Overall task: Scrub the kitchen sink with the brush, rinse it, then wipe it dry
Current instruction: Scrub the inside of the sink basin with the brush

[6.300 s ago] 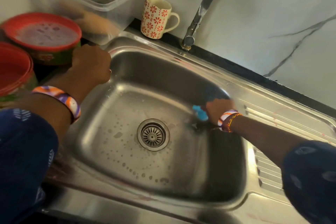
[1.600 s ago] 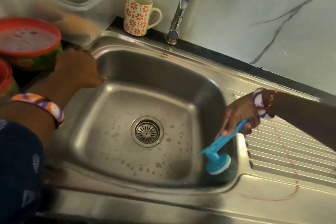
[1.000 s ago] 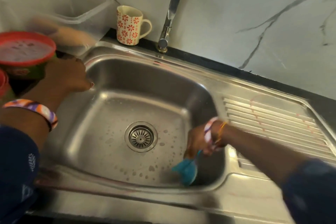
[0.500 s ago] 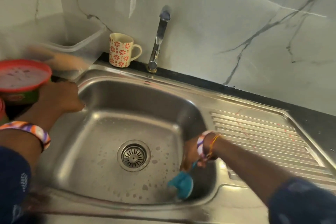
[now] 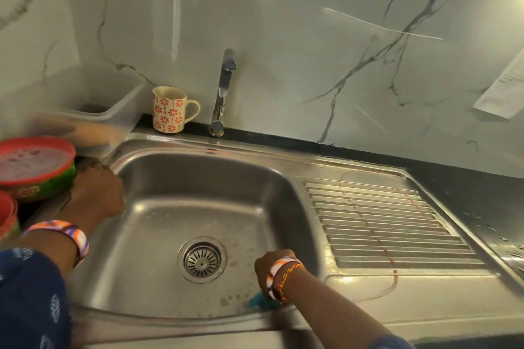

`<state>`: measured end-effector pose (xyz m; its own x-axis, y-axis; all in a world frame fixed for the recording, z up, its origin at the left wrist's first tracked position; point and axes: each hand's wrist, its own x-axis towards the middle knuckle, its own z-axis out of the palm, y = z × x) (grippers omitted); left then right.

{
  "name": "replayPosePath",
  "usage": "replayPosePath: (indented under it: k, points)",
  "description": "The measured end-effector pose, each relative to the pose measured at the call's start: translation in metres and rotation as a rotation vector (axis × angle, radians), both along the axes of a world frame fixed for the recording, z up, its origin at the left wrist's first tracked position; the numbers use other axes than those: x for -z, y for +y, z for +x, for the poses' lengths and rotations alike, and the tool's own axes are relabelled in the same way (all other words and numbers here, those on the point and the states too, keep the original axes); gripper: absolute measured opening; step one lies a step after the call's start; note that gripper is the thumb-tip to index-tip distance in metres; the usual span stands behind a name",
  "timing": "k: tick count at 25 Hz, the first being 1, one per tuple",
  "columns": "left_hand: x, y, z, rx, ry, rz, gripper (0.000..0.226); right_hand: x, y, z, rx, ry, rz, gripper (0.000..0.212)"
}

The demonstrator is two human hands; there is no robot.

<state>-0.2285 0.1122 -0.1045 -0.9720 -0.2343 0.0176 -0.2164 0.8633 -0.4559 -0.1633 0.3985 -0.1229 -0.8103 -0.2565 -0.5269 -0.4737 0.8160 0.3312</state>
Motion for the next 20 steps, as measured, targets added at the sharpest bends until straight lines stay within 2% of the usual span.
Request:
replayPosePath:
  k: [2, 6, 8, 11, 15, 18, 20]
  points:
    - [-0.003, 0.003, 0.001, 0.029, -0.004, -0.011, 0.051, -0.002, -0.002, 0.006, -0.003, 0.029, -0.027, 0.027]
    - [-0.002, -0.009, -0.006, -0.044, 0.113, 0.231, 0.047, -0.031, -0.005, 0.017, 0.028, 0.149, -0.156, 0.033]
    - [0.003, -0.011, -0.008, -0.052, 0.138, 0.338, 0.044, -0.039, 0.001, 0.021, 0.074, 0.233, -0.144, 0.036]
    - [0.009, -0.011, -0.012, -0.016, 0.208, 0.392, 0.037, -0.036, 0.013, 0.020, 0.149, 0.358, -0.080, 0.037]
    - [0.016, -0.016, -0.025, -0.032, 0.315, 0.452, 0.030, -0.026, 0.015, -0.023, 0.244, 0.438, -0.074, 0.040]
    - [0.014, -0.014, -0.027, -0.057, 0.351, 0.521, 0.027, -0.018, 0.009, -0.069, 0.317, 0.531, -0.093, 0.047]
    - [0.012, -0.016, -0.029, -0.096, 0.346, 0.532, 0.026, -0.005, 0.001, -0.094, 0.323, 0.519, -0.085, 0.049]
